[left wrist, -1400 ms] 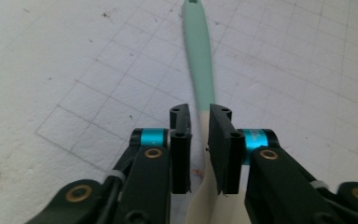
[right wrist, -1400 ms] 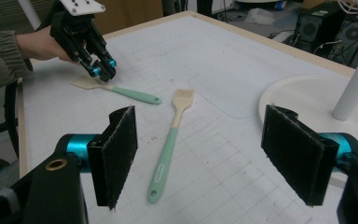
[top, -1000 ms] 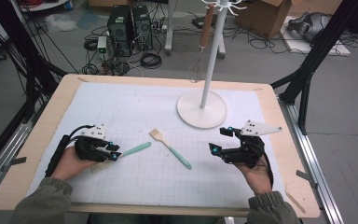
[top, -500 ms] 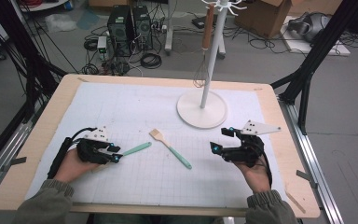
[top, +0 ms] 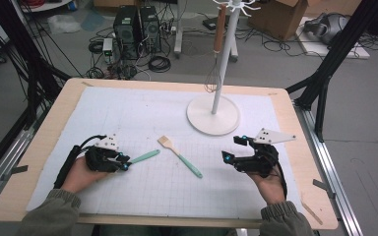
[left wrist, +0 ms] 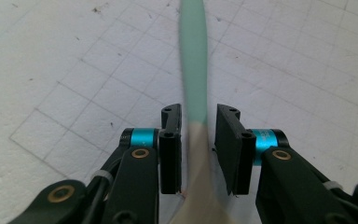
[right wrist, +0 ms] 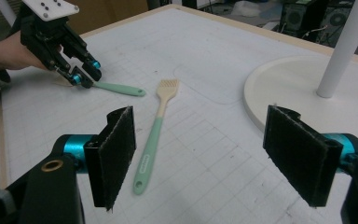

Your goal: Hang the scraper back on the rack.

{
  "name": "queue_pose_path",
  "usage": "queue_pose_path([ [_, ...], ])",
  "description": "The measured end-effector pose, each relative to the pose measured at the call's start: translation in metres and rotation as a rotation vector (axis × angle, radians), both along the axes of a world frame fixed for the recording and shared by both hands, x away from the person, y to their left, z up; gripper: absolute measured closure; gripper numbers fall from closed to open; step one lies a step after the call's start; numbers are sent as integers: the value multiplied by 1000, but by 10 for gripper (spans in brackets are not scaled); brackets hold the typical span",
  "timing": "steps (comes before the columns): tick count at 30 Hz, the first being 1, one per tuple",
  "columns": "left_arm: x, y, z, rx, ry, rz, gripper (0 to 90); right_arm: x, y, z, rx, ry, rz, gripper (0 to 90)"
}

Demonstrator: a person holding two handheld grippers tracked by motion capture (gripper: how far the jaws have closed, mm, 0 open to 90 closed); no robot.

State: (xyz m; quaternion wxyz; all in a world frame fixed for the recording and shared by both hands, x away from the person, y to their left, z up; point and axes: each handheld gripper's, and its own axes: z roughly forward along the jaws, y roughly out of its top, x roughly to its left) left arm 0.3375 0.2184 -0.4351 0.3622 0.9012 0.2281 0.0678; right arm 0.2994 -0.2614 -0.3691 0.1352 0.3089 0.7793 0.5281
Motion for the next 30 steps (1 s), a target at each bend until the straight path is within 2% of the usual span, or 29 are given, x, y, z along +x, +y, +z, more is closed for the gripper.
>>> queue_pose_path([
  [6, -2, -5, 2, 44, -22, 12, 764, 2, 3, -1, -4, 4, 9, 244],
  [10, 0, -7, 3, 44, 5, 26, 796, 3, 5, -4, -13, 5, 17, 243],
  [16, -2, -8, 3, 59, -11, 17, 800, 2, 6, -9, -25, 10, 8, 243],
  [22, -3, -8, 5, 63, -15, 14, 802, 1, 7, -12, -15, 13, 0, 237],
  [26, -4, -6, 7, 60, -25, 5, 803, 0, 10, -14, -26, 14, -1, 236],
  [27, -5, -6, 8, 43, -20, 11, 803, 0, 11, -15, -30, 18, -2, 236],
  [30, -6, -5, 10, 31, -29, 15, 803, 0, 14, -17, -39, 19, 2, 236],
])
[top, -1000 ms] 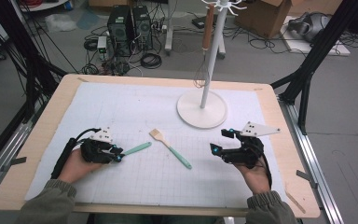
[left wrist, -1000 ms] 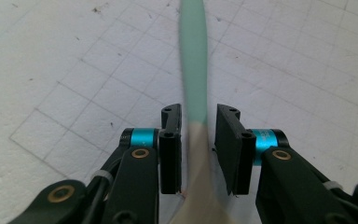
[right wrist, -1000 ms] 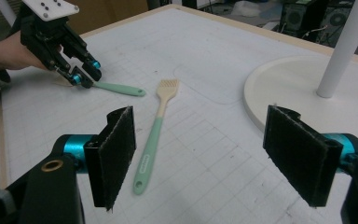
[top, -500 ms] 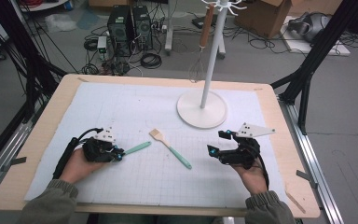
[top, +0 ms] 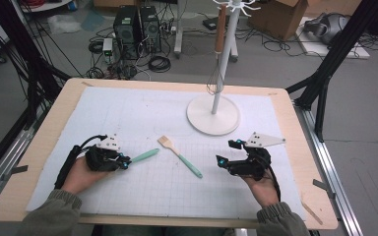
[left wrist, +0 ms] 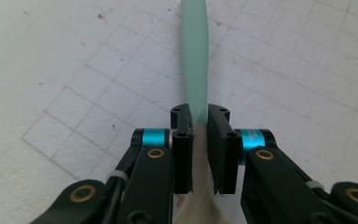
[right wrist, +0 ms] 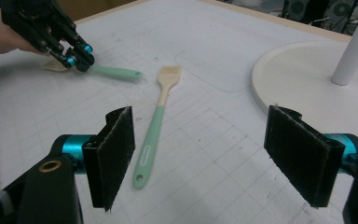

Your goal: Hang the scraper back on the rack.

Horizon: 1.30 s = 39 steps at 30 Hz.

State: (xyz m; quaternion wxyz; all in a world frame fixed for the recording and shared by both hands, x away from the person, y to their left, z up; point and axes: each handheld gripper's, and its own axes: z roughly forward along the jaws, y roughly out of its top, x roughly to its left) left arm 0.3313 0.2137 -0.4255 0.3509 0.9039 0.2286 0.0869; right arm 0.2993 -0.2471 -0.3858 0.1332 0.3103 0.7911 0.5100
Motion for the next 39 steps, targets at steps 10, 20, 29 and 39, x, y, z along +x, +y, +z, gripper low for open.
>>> queue_pose_path([
  [10, -5, 2, 9, -44, -21, -15, 803, 0, 5, -6, -12, 25, 13, 223],
  [20, -10, 0, 20, -80, -37, -47, 802, 0, 7, -6, -4, 24, 26, 220],
  [29, -12, -9, 28, -108, -45, -86, 803, 4, 17, 2, 1, 33, 87, 215],
  [39, -16, -14, 36, -126, -54, -122, 802, 10, 34, 12, -6, 33, 141, 217],
])
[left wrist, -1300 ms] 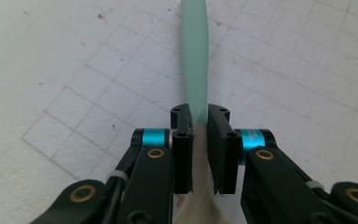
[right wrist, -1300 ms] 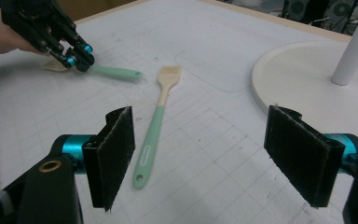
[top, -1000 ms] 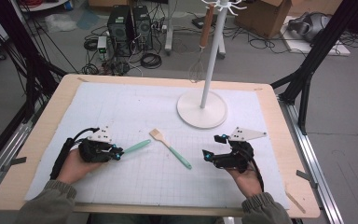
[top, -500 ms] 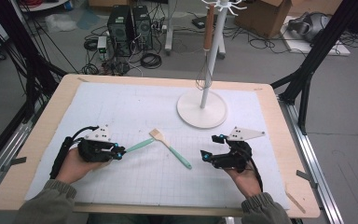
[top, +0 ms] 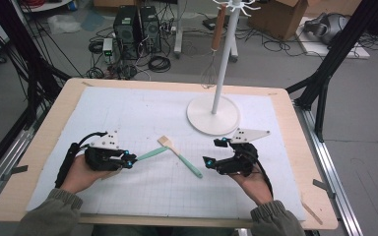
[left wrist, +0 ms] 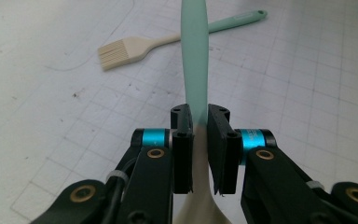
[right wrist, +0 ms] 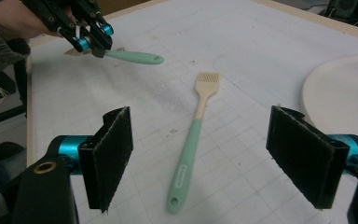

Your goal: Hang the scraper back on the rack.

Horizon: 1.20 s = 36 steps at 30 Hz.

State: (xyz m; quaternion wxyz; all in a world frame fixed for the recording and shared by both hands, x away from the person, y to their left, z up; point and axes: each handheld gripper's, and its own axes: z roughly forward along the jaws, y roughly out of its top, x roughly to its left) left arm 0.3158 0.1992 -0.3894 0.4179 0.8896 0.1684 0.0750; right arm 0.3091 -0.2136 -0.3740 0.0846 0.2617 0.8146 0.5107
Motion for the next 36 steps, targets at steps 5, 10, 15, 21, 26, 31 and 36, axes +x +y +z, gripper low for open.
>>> queue_pose_path([
  [5, -2, -4, 3, -6, -5, -20, 803, 2, 7, 1, 17, 1, 14, 217],
  [10, -4, -8, 8, -21, -12, -42, 803, 2, 14, -1, 22, 11, 26, 216],
  [15, -7, -13, 12, -22, -17, -64, 802, 1, 19, -4, 17, 22, 39, 216],
  [21, -9, -17, 14, -26, -18, -85, 802, 0, 23, -5, 17, 25, 56, 218],
  [26, -11, -22, 16, -36, -17, -102, 802, 0, 28, -6, 31, 32, 69, 224],
  [31, -13, -27, 17, -34, -22, -122, 802, 1, 35, -8, 33, 45, 90, 234],
  [36, -15, -30, 18, -40, -22, -137, 802, 1, 37, -9, 48, 57, 103, 249],
])
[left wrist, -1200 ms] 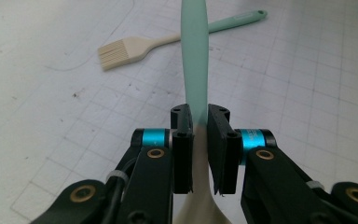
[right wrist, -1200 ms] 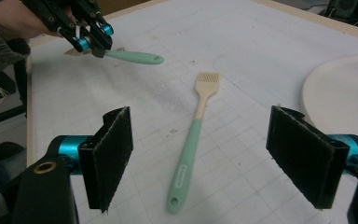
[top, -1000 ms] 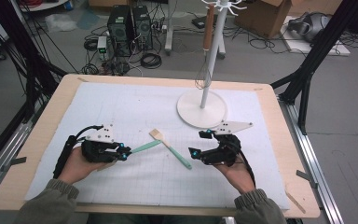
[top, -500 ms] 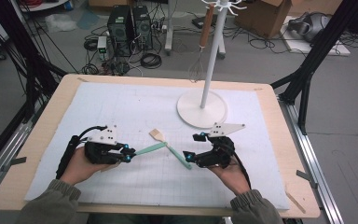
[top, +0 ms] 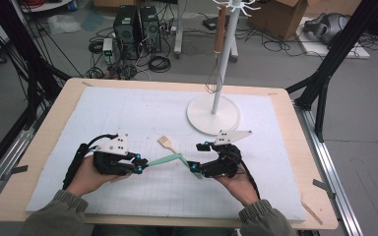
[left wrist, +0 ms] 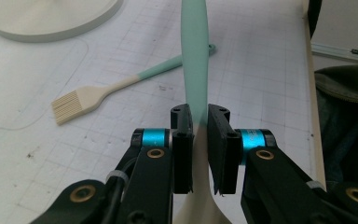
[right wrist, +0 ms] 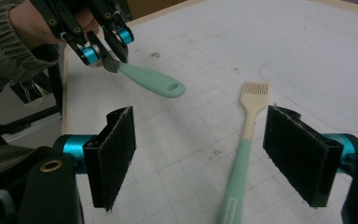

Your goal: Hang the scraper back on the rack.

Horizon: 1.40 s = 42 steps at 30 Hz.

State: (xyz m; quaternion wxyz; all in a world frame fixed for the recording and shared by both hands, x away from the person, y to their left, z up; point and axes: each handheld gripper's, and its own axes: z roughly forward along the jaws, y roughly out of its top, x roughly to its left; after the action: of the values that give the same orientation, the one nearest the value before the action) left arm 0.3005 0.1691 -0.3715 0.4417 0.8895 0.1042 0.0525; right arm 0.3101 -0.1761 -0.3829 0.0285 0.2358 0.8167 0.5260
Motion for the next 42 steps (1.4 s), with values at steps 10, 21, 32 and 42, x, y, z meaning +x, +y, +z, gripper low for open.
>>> queue_pose_path([
  [10, -2, -8, -1, -3, 2, -26, 802, 0, 7, -2, 4, 16, 55, 327],
  [21, -2, -13, -2, -15, 6, -51, 802, -1, 21, -6, -5, 25, 149, 471],
  [32, -2, -15, -2, -14, 10, -68, 802, 2, 27, -9, 29, 57, 198, 652],
  [42, -2, -16, -4, -9, 6, -77, 800, 7, 24, -10, 144, 135, 247, 745],
])
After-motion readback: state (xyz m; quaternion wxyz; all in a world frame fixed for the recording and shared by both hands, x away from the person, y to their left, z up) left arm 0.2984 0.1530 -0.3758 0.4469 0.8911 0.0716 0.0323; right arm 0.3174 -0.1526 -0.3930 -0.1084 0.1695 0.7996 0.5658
